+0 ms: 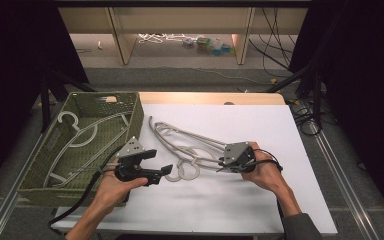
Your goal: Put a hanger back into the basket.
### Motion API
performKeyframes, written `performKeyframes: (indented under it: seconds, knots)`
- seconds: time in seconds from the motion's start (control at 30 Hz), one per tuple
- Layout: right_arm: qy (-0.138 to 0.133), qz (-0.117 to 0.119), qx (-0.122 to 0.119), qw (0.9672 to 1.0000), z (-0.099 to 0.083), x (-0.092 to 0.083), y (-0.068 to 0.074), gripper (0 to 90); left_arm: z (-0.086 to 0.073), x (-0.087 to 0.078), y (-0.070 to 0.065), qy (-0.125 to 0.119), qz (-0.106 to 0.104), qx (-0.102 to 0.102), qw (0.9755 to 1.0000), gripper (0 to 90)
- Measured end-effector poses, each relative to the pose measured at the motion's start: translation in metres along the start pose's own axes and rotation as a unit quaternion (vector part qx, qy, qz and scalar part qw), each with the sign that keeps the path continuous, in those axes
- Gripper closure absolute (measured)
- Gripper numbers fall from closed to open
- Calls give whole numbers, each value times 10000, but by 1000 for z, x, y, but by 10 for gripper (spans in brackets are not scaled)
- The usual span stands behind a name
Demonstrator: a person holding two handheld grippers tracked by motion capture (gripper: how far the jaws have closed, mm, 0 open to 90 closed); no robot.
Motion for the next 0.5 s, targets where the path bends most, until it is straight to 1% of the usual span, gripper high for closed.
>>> performKeyframes:
  seconds: [0.03,0.07,0.1,0.17,0.27,0.33,0.37,0.43,0.47,0.5]
  knots:
    - [-1,41,-18,10000,0,-3,1,822,0,1,1,-16,-2,10,10000,207]
    - [-5,98,-36,9999,0,-6,2,823,0,2,2,27,30,22,10000,211]
    - [-49,43,-103,9999,0,-10,3,823,0,3,2,24,36,24,10000,215]
    - [-97,19,-108,9999,0,-15,3,823,0,6,3,6,53,13,10000,222]
    - [-156,27,-42,9999,2,-23,5,823,0,11,4,-20,64,92,9999,242]
    - [-202,25,-80,9998,3,-28,5,823,-1,14,5,15,65,125,9999,249]
    - [-237,-2,-113,9997,4,-29,5,823,-2,17,6,-9,49,147,9999,254]
    - [-275,9,-115,9996,6,-35,6,822,-2,19,7,39,104,216,9997,276]
    - [-324,15,-113,9994,7,-38,6,822,-2,20,7,25,156,246,9996,277]
    - [-358,68,-108,9993,8,-40,7,822,-2,20,8,9,175,319,9993,277]
Point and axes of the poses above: each handheld gripper's, and its own axes: x roughly forward along the jaws, z roughly out of its top, y roughly to its left, the point moved 1 cm from there along x, roughly forward along the jaws, and after that the axes turned 10 degrees about -y, right-handed, at the moved point
